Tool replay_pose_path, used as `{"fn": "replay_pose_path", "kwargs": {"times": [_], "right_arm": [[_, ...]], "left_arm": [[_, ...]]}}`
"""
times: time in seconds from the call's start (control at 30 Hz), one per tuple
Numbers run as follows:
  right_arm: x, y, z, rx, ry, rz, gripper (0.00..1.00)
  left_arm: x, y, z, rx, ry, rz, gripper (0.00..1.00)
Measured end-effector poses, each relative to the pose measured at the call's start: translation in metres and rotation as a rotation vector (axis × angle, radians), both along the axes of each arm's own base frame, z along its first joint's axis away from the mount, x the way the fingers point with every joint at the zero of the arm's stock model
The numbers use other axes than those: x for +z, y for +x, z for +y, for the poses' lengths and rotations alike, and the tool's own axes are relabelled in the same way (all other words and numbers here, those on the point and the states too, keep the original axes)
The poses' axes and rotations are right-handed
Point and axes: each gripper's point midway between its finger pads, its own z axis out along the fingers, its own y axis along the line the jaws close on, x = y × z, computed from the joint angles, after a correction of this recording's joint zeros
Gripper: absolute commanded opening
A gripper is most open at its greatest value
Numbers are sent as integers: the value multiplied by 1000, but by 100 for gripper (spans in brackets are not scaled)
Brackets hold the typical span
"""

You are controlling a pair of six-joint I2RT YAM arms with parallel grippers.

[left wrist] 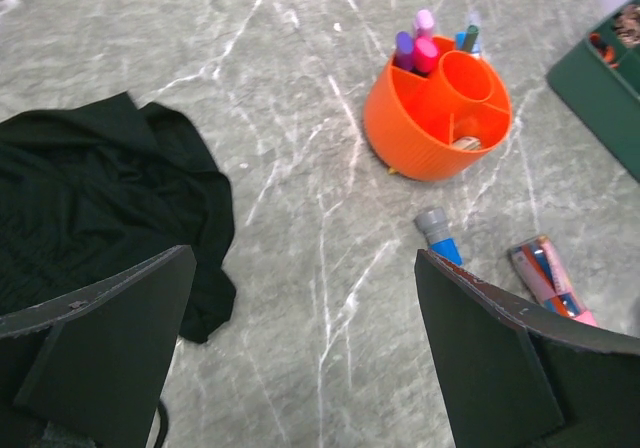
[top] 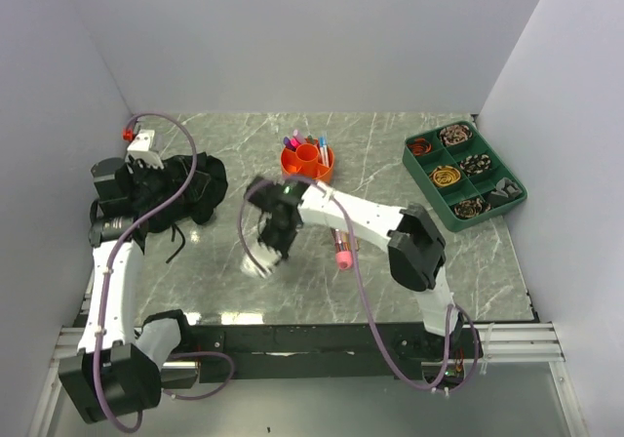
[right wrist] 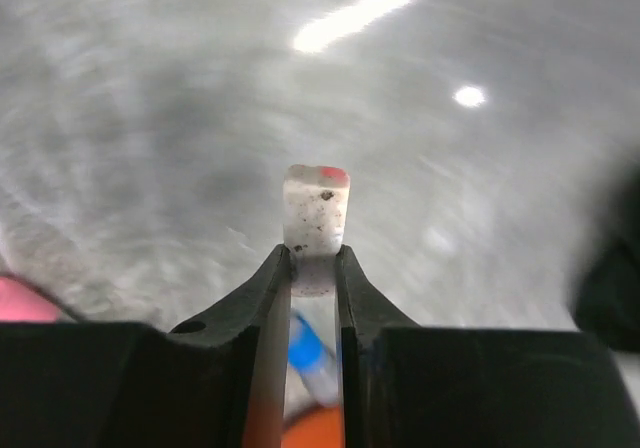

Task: Sort the stationery into containers
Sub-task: Pick up the stationery from the center of the board, then place the stationery in the storage box.

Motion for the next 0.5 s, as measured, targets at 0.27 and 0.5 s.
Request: {"fn": "replay_pose_path", "kwargs": {"times": [0.27,0.5], "right_arm": [[82,88,-11,-518,205,100,9],[53,156,-83,-844,143,60,8]], "left_arm": [[-3,37,0,-37,-50,60,99],[-2,68,4,-44,-67,92,99]]}}
